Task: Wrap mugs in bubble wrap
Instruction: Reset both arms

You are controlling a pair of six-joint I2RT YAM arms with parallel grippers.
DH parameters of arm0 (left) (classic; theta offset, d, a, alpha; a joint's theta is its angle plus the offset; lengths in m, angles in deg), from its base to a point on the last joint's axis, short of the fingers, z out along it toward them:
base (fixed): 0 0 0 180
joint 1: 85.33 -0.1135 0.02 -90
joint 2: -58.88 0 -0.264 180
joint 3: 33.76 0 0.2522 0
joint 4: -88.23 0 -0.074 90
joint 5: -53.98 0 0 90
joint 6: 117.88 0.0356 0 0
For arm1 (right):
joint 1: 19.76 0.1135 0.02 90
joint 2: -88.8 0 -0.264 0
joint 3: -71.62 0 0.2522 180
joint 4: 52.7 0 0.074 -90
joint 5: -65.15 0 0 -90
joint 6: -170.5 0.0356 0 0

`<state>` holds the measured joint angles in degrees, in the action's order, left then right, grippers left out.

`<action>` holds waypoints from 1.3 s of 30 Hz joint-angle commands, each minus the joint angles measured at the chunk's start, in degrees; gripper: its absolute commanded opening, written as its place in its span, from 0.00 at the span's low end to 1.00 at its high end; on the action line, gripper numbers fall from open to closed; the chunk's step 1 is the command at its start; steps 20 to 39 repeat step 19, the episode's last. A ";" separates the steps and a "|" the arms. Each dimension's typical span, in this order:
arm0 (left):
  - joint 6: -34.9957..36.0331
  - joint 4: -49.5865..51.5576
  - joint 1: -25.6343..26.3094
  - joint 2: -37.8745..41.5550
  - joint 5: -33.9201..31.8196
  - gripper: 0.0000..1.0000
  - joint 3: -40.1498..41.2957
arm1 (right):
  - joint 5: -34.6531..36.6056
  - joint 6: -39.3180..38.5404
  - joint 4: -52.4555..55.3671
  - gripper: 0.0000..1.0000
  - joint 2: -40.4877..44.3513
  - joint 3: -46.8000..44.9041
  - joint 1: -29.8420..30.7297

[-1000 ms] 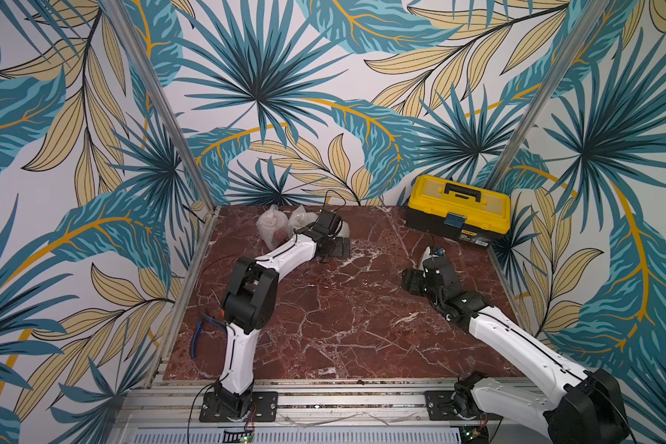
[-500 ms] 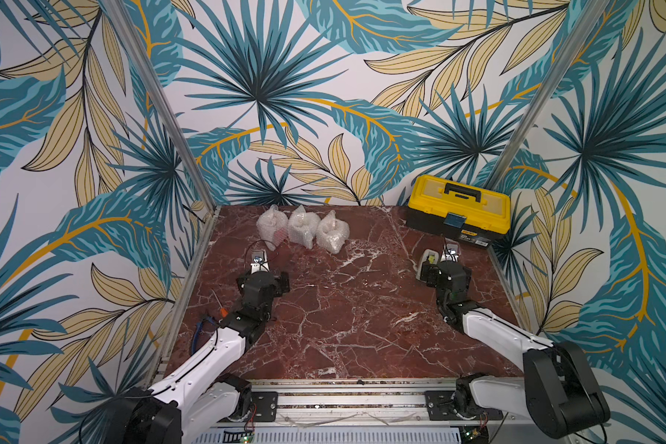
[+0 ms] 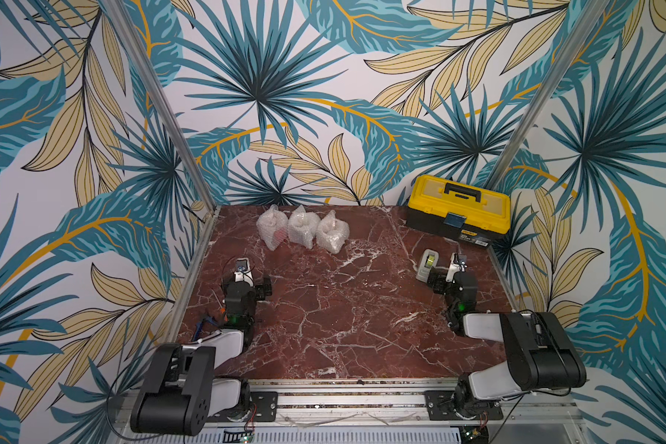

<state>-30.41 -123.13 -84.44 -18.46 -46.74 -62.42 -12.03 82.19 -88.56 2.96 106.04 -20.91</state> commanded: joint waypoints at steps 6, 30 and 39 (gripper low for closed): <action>-0.71 -2.10 -1.63 -9.53 2.04 1.00 -8.17 | -1.87 0.42 -4.84 0.99 -0.18 -0.33 -0.17; 0.42 -2.23 -0.95 -9.33 2.65 1.00 -8.07 | -2.27 0.28 -4.34 1.00 -0.18 -0.10 -0.17; 0.42 -2.23 -0.95 -9.33 2.65 1.00 -8.07 | -2.27 0.28 -4.34 1.00 -0.18 -0.10 -0.17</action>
